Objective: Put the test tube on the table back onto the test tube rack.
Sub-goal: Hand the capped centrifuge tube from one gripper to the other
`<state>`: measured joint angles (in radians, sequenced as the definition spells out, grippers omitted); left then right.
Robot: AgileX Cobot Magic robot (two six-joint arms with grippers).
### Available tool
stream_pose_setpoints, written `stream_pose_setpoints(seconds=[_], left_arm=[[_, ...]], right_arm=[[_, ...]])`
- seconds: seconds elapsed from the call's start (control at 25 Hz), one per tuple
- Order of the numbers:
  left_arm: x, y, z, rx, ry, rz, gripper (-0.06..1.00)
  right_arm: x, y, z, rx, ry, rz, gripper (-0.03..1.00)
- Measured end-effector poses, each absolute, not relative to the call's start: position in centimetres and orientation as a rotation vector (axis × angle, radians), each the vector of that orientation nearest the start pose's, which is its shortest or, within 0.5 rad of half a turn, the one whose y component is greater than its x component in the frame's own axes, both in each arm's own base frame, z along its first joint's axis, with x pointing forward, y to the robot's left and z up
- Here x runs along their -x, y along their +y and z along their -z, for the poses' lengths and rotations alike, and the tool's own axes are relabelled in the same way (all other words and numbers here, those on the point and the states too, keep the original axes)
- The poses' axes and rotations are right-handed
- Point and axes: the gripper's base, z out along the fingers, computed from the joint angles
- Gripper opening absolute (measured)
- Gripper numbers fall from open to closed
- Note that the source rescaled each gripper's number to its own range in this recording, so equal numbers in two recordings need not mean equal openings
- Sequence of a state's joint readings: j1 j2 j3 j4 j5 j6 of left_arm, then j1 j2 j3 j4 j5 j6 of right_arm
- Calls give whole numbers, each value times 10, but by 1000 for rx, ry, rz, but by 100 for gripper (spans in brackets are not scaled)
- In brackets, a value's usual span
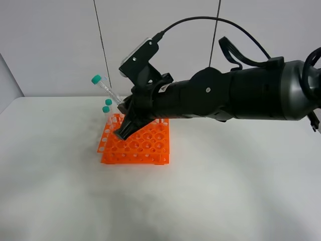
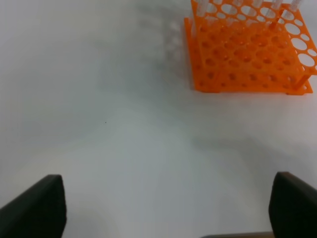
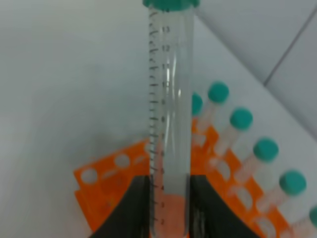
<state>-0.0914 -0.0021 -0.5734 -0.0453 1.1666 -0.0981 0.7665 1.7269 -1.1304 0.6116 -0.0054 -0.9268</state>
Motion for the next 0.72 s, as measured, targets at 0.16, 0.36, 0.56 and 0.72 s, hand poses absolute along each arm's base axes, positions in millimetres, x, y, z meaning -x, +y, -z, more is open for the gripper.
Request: stream_pose_setpoints(seconds=[0.16,0.36,0.56,0.72], left_arm=[[19,-2,-289,0,2078,170,100],[19,-2,-289,0,2078,170,100],[19,-2,-289,0,2078,170,100],[19,-2,-289,0,2078,170,100]], right_arm=[[-267,288,-253,1103,1712,-275,1],[-251,304,-256,1085,1681,-326,1],[-247,310,-262,969,1679,-397,1],[-244,314,-264,933,1675,-464,1]])
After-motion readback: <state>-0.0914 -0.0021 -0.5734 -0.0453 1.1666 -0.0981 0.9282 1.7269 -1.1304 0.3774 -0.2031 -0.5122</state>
